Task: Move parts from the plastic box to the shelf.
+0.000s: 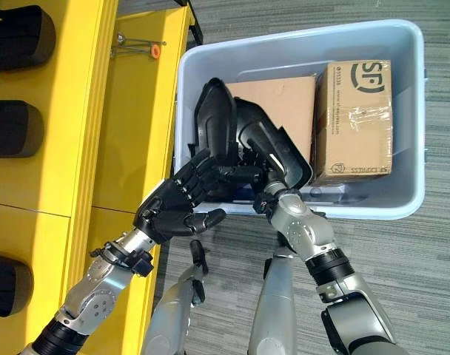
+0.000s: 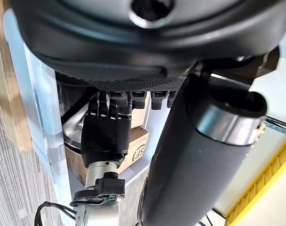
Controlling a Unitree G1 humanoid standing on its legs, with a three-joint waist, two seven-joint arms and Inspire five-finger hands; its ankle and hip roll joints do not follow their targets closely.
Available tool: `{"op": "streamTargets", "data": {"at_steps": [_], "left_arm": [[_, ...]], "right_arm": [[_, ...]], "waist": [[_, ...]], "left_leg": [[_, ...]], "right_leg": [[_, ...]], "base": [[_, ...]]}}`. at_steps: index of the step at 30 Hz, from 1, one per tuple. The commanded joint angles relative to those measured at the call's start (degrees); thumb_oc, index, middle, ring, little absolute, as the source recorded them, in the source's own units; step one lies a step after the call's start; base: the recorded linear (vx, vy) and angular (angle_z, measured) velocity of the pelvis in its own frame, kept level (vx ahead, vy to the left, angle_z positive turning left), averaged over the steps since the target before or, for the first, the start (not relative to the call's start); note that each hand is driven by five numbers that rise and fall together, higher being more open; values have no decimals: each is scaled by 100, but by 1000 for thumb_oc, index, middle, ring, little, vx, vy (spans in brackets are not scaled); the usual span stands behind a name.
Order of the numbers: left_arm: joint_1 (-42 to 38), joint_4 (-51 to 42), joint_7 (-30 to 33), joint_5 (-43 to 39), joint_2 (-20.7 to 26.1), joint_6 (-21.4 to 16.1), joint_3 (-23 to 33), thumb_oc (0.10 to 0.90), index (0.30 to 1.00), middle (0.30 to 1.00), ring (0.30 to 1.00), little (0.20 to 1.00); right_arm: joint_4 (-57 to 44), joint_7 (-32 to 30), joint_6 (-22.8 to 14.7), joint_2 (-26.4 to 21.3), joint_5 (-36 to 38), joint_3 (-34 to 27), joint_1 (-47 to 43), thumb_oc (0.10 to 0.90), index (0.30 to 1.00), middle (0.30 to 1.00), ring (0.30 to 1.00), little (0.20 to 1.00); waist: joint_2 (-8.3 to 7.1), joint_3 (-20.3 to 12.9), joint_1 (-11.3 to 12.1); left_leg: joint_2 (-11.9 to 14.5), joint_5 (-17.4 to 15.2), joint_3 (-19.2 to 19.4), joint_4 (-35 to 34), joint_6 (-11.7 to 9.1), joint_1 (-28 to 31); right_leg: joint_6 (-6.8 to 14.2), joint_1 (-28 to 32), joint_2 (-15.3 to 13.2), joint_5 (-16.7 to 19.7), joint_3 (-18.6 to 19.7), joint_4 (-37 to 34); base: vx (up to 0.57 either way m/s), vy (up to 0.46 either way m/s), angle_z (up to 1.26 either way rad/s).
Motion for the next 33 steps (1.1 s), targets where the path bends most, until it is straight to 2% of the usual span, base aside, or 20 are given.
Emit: {"op": "streamTargets", "data": {"at_steps": [1, 3, 5, 6, 8, 10, 12, 16, 20, 24, 26, 30, 33], "left_arm": [[-128, -619, -221, 28, 152, -514, 56, 900, 1000, 1000, 1000, 1000], [-166, -616, -210, 31, 152, -525, 54, 900, 1000, 1000, 1000, 1000], [-210, -627, -121, 5, 118, -486, 42, 900, 1000, 1000, 1000, 1000], [-215, -634, -114, 7, 113, -473, 44, 900, 1000, 1000, 1000, 1000], [-199, -672, -100, -2, 120, -385, 108, 900, 1000, 1000, 1000, 1000], [-190, -686, -94, -8, 121, -377, 120, 900, 1000, 1000, 1000, 1000], [-184, -719, -62, 5, 114, -356, 152, 900, 1000, 1000, 1000, 1000], [-186, -737, -3, 37, 94, -369, 127, 900, 1000, 1000, 1000, 1000], [-180, -722, -17, 78, 97, -439, 67, 900, 1000, 1000, 1000, 1000], [-191, -675, 21, 39, 102, -519, 50, 900, 1000, 1000, 1000, 1000], [-170, -637, -44, -32, 127, -555, 62, 900, 1000, 1000, 1000, 1000], [-115, -633, -169, -145, 177, -577, 88, 900, 1000, 1000, 1000, 1000], [-2, -673, -266, -260, 212, -638, 94, 900, 1000, 1000, 1000, 1000]], "right_arm": [[-422, 295, -517, 442, 251, -53, -408, 900, 1000, 1000, 1000, 1000], [-330, 166, -628, 386, -44, -151, -549, 900, 1000, 1000, 1000, 1000], [-297, 121, -962, 238, -703, -287, -724, 900, 1000, 1000, 1000, 1000], [-304, 160, -1004, 220, -759, -305, -736, 900, 1000, 1000, 1000, 1000], [-741, 99, -1355, 1, -1362, -453, -717, 900, 1000, 1000, 1000, 1000], [-844, 106, -1447, -46, -1439, -478, -712, 900, 1000, 1000, 1000, 1000], [-1384, -28, -1548, -207, -1955, -621, -695, 900, 1000, 1000, 1000, 1000], [-1584, -186, -1424, -281, -1760, -682, -838, 900, 1000, 1000, 1000, 1000], [-1364, -434, -1167, -376, -1386, -722, -1206, 900, 1000, 1000, 1000, 1000], [-700, -777, -1316, -443, -665, -865, -1623, 900, 1000, 1000, 1000, 1000], [-123, -729, -1377, -576, -369, -1070, -1927, 900, 1000, 1000, 1000, 1000], [581, -638, -1279, -815, -373, -1186, -2343, 900, 1000, 1000, 1000, 1000], [855, -204, -1336, -967, -116, -1131, -2538, 900, 1000, 1000, 1000, 1000]], "waist": [[125, 64, 31], [133, 64, 36], [144, 64, 27], [143, 64, 24], [110, 64, -28], [101, 64, -40], [64, 64, -106], [74, 64, -124], [149, 64, -68], [267, 64, 28], [348, 64, 83], [469, 64, 169], [552, 64, 195]], "left_leg": [[-142, -951, -49, 476, 367, 7], [-140, -952, -51, 470, 367, 22], [-143, -957, -51, 460, 372, 48], [-143, -959, -50, 462, 373, 49], [-139, -957, -51, 481, 366, 43], [-137, -957, -46, 481, 364, 46], [-139, -982, -42, 490, 366, 56], [-153, -994, -37, 491, 363, 61], [-186, -980, -56, 479, 345, 101], [-234, -959, -75, 447, 340, 137], [-268, -952, -102, 419, 328, 152], [-285, -912, -144, 394, 308, 110], [-284, -879, -148, 343, 286, 118]], "right_leg": [[-373, 460, 136, -1158, -365, 351], [-374, 481, 138, -1165, -368, 347], [-381, 515, 134, -1176, -363, 336], [-380, 516, 133, -1177, -362, 337], [-373, 505, 156, -1175, -329, 360], [-372, 505, 160, -1169, -324, 354], [-356, 496, 180, -1163, -303, 343], [-356, 493, 199, -1173, -279, 335], [-375, 552, 186, -1206, -312, 330], [-408, 572, 141, -1267, -369, 379], [-428, 572, 115, -1323, -400, 419], [-457, 510, 95, -1330, -413, 457], [-464, 475, 70, -1344, -384, 490]], "base": [[0, 0, 0], [3, 2, 4], [0, 0, 0], [0, 0, 0], [0, 0, 0], [0, 0, 0], [0, 0, 0], [0, 1, -2], [0, 0, 0], [10, 18, 0], [11, 42, 1], [7, 48, 4], [17, 66, 2]]}}
